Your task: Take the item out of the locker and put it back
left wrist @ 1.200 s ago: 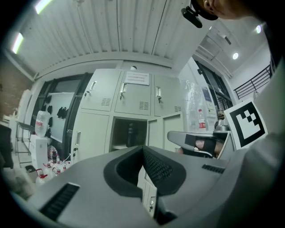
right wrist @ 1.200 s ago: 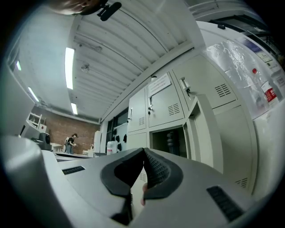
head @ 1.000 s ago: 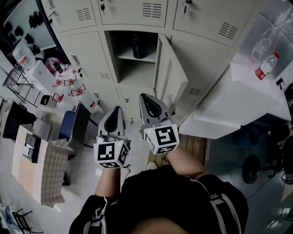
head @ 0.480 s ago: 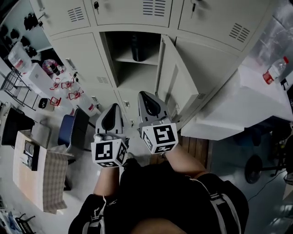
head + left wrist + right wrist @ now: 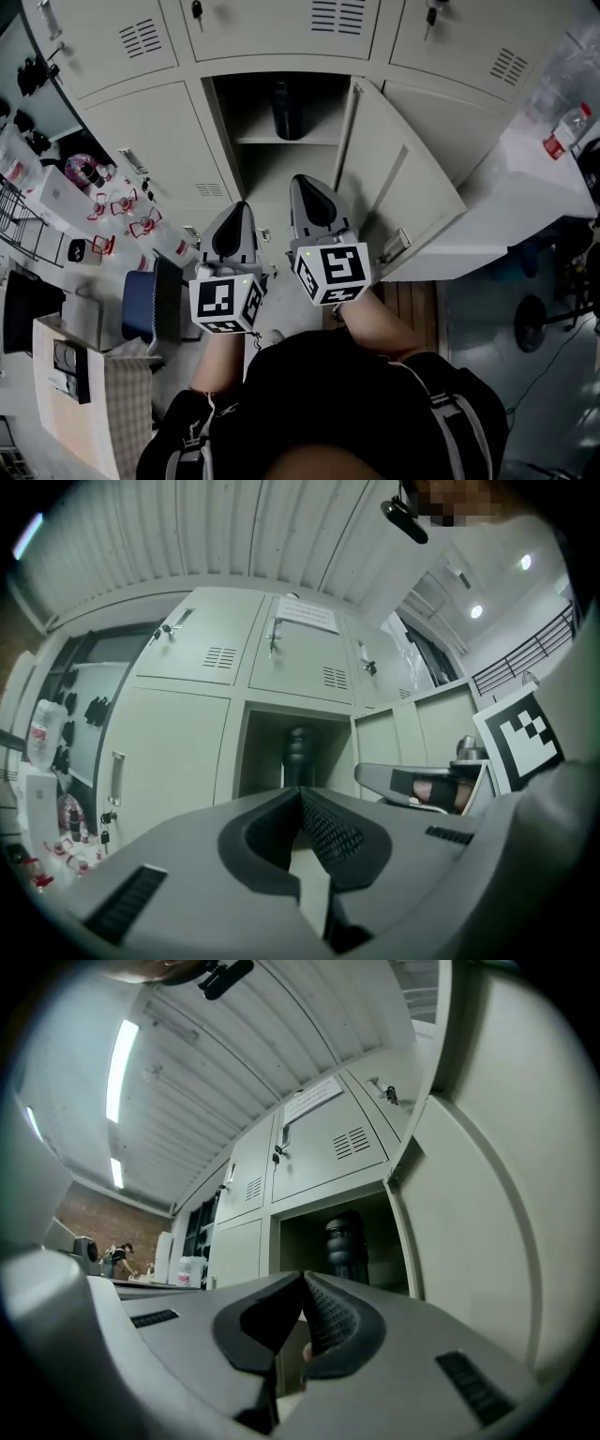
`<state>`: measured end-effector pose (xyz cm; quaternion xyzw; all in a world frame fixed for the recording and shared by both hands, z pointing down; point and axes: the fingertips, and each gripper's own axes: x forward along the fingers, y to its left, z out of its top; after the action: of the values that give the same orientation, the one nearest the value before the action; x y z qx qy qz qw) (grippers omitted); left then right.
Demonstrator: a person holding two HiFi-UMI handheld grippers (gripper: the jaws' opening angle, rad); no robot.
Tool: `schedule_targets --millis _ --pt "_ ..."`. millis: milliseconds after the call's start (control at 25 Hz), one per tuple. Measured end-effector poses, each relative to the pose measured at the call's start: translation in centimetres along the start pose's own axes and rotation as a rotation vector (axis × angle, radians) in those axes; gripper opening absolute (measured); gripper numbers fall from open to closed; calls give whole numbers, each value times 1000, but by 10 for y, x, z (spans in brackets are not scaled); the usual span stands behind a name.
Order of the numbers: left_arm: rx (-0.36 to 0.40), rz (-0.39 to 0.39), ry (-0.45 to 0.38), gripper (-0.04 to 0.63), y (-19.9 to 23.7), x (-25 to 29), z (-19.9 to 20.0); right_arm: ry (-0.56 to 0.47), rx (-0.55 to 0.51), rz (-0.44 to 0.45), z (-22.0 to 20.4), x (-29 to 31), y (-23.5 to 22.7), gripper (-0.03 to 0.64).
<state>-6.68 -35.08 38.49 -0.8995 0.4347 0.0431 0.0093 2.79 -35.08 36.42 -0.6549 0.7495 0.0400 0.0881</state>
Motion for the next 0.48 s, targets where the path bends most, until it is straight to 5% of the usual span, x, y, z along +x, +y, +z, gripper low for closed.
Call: schedule_targets --millis 40,120,200,480 --pt "-3 -8 0 12 9 4 0 -7 -16 -3 1 8 3 14" --pt "-7 -24 3 12 22 12 0 -13 -39 0 1 25 7 162" --pt "-14 -36 4 12 32 17 0 -9 -57 -20 1 43 6 239" --pt "-33 -48 20 12 62 28 -4 56 -87 -118 -7 100 -16 332"
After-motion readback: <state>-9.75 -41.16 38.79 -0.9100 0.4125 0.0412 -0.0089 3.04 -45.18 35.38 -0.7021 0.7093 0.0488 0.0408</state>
